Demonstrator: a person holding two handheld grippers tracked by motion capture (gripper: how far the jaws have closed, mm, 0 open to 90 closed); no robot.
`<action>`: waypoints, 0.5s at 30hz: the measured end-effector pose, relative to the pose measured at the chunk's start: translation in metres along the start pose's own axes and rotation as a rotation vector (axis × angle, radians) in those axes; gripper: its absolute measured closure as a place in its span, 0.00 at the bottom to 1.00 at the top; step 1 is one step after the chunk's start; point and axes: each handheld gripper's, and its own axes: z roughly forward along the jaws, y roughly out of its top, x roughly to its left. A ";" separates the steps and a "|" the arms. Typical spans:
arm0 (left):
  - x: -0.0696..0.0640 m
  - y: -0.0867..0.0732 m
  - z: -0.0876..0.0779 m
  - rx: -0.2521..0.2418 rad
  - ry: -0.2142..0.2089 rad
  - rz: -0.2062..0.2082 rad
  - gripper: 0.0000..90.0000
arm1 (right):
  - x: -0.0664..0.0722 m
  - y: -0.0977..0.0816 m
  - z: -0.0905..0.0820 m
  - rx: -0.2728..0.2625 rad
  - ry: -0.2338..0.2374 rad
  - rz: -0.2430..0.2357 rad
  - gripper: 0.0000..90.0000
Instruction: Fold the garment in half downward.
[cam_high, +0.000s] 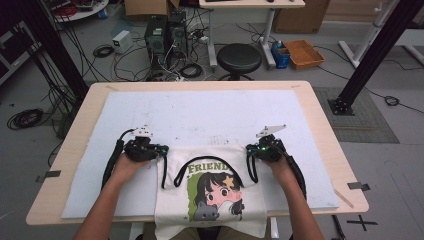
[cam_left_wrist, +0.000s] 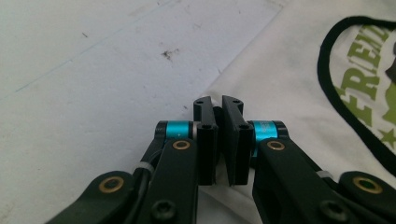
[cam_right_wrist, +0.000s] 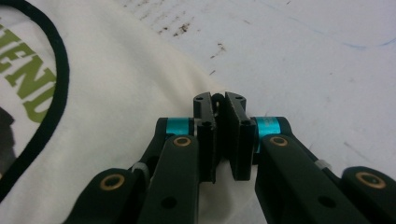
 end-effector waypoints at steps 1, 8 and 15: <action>0.001 0.000 0.000 -0.012 -0.003 -0.011 0.94 | 0.000 0.000 0.000 0.000 0.000 0.000 0.94; 0.015 0.005 -0.006 -0.164 0.039 -0.115 0.94 | -0.013 0.010 -0.003 -0.080 -0.095 0.017 0.95; 0.009 0.003 -0.014 -0.193 -0.036 -0.076 0.94 | -0.013 0.010 -0.014 -0.177 -0.053 0.023 0.94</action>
